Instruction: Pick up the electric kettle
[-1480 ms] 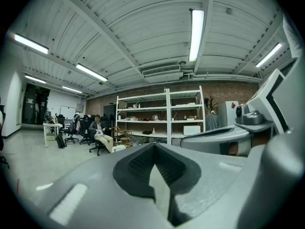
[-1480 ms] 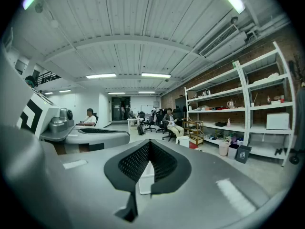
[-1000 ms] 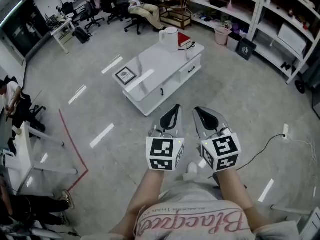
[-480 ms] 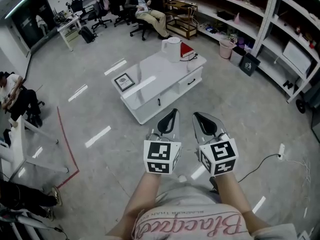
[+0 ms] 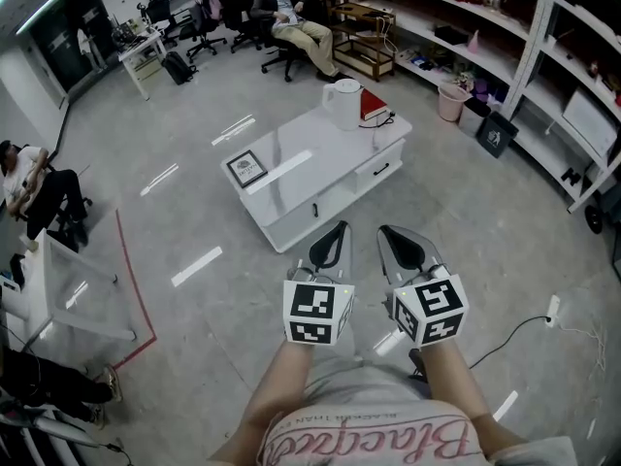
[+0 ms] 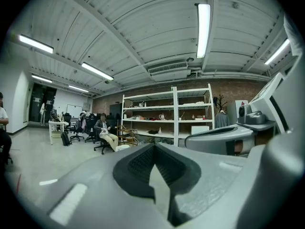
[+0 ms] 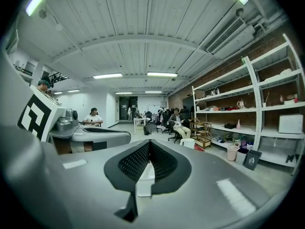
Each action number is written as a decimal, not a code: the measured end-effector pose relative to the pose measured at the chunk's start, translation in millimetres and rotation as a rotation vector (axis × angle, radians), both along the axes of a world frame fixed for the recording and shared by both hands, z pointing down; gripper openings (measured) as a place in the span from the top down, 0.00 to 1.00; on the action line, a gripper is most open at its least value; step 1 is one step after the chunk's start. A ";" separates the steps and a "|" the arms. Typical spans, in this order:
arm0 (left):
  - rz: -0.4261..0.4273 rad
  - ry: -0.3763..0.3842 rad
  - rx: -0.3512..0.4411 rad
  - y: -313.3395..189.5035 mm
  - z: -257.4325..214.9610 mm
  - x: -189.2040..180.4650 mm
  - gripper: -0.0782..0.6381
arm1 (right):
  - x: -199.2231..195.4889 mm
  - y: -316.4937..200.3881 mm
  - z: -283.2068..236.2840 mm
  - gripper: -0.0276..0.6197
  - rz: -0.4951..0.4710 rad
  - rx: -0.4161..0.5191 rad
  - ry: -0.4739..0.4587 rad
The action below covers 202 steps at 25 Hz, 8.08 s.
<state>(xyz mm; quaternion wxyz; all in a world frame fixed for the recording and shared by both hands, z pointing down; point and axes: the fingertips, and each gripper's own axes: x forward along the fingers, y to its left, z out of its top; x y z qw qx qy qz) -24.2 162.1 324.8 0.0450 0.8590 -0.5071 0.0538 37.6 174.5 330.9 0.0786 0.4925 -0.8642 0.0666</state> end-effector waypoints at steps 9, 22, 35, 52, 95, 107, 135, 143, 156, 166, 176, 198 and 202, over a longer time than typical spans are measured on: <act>-0.014 0.020 0.010 -96.5 -5.7 -16.6 0.89 | -11.1 -91.9 0.4 0.92 0.001 -0.015 0.006; 0.017 -0.030 0.029 -232.6 -10.5 -45.9 0.89 | -42.6 -220.4 -11.5 0.92 0.053 -0.013 0.024; 0.019 -0.007 0.015 -301.7 -3.5 -64.9 0.89 | -44.9 -278.4 -7.7 0.92 0.126 -0.037 0.004; 0.002 -0.065 -0.011 -413.0 23.4 -23.9 0.89 | -1.6 -402.9 7.0 0.92 0.012 -0.051 0.025; -0.162 0.002 -0.090 -721.7 102.5 -9.1 0.76 | 39.0 -737.7 98.8 0.92 -0.197 -0.239 0.064; -0.190 -0.005 -0.189 -786.4 194.9 -24.2 0.76 | 40.9 -798.9 174.3 0.92 -0.112 -0.246 0.086; -0.301 -0.181 -0.158 -910.3 407.5 -56.8 0.63 | 76.5 -864.1 392.2 0.92 0.089 -0.278 0.052; -0.259 -0.173 -0.123 -954.0 419.3 -54.9 0.62 | 78.7 -890.0 408.0 0.92 0.116 -0.276 0.065; -0.280 -0.070 -0.105 -980.8 419.1 -51.6 0.70 | 86.2 -906.1 420.4 0.92 0.146 -0.291 0.066; -0.331 -0.050 -0.111 -969.7 410.1 -50.8 0.70 | 86.1 -901.6 411.8 0.92 0.130 -0.282 0.069; -0.387 -0.008 -0.101 -954.4 368.9 -55.3 0.70 | 90.6 -887.5 372.6 0.92 0.123 -0.246 0.064; -0.501 -0.066 -0.060 -883.8 188.0 -67.7 0.70 | 83.8 -847.3 212.4 0.92 -0.004 -0.190 0.100; -0.517 -0.075 -0.043 -866.1 150.4 -68.3 0.70 | 78.2 -830.7 169.4 0.92 -0.027 -0.223 0.094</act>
